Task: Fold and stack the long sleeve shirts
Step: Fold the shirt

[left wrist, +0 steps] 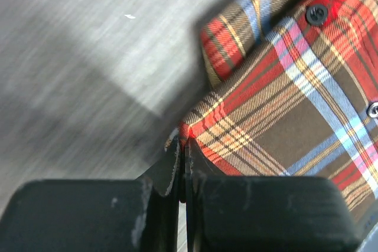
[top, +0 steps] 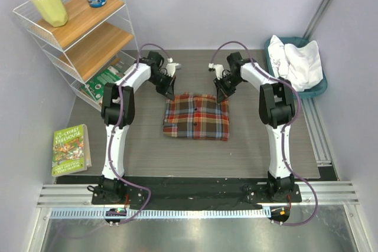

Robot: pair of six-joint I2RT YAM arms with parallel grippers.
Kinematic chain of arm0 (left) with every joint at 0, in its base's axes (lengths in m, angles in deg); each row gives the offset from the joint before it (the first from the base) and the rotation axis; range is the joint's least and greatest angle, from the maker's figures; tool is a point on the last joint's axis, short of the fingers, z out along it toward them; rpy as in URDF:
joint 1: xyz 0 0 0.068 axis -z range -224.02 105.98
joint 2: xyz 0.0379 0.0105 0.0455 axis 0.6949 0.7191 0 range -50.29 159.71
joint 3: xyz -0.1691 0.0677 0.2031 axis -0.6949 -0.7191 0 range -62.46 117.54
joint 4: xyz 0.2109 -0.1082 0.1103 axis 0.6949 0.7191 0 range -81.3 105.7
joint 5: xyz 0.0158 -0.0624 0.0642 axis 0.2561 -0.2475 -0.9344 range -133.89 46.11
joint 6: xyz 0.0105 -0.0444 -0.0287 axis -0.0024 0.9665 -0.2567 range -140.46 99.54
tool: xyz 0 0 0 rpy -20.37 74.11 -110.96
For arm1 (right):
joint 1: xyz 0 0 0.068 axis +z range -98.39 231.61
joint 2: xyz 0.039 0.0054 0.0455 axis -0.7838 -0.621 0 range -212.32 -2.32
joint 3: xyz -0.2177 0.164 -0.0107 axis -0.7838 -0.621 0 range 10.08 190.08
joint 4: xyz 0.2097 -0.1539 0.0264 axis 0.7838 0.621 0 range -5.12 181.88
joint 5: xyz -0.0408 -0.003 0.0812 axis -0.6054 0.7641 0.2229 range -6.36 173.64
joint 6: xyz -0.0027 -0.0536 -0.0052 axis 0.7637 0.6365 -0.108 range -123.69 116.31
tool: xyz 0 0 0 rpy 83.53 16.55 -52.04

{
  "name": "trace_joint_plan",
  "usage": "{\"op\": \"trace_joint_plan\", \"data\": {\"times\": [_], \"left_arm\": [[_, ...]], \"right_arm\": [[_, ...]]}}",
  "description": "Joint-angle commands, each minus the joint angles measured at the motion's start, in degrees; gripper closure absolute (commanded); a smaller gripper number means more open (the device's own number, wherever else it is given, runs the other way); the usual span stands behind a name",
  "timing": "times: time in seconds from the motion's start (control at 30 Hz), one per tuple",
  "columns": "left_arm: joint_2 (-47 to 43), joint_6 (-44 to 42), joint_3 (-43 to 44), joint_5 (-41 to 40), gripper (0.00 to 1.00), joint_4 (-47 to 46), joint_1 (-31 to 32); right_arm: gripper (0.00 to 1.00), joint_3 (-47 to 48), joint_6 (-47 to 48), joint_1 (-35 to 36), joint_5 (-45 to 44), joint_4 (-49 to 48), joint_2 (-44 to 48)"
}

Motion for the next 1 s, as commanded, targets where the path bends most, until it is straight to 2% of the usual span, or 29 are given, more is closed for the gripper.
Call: {"op": "trace_joint_plan", "data": {"times": [0.0, 0.13, 0.23, 0.27, 0.47, 0.6, 0.73, 0.83, 0.97], "left_arm": [[1.3, 2.3, 2.1, -10.0, 1.0, 0.8, -0.7], [-2.1, 1.8, -1.1, -9.6, 1.0, 2.8, -0.6], [-8.4, 0.4, -9.1, -9.0, 1.0, 2.7, 0.3], [-10.1, 0.2, -14.3, -8.5, 1.0, 2.3, 0.4], [-22.8, 1.3, -27.1, -6.8, 1.0, -2.0, 0.7], [-27.4, 1.0, -28.0, -2.1, 1.0, -0.9, 0.7], [-29.5, 1.8, -27.0, -1.8, 1.0, -1.0, 0.9], [-26.0, 1.7, -24.8, -4.1, 1.0, -2.3, 0.7], [-19.4, 2.1, -20.7, -7.0, 0.97, -3.8, 0.2]], "right_arm": [[0.99, -0.2, 0.3, -0.2, -9.6, -3.5, -2.6], [0.99, -2.9, 0.9, 0.2, -9.1, -3.9, -0.5], [0.99, -8.5, 2.3, 1.7, -8.8, -5.0, 3.6], [0.99, -11.5, 3.2, 2.4, -9.1, -5.9, 5.9], [0.99, -18.4, 3.0, 5.0, -8.1, -6.4, 13.4], [0.99, -17.9, 3.0, 4.7, -7.2, -3.6, 18.5], [0.99, -16.7, 3.7, 3.5, -6.8, -0.4, 22.2], [0.99, -15.4, 4.1, 2.2, -7.4, -0.5, 20.5], [0.99, -12.1, 2.2, 2.2, -7.1, -0.6, 13.2]]}}
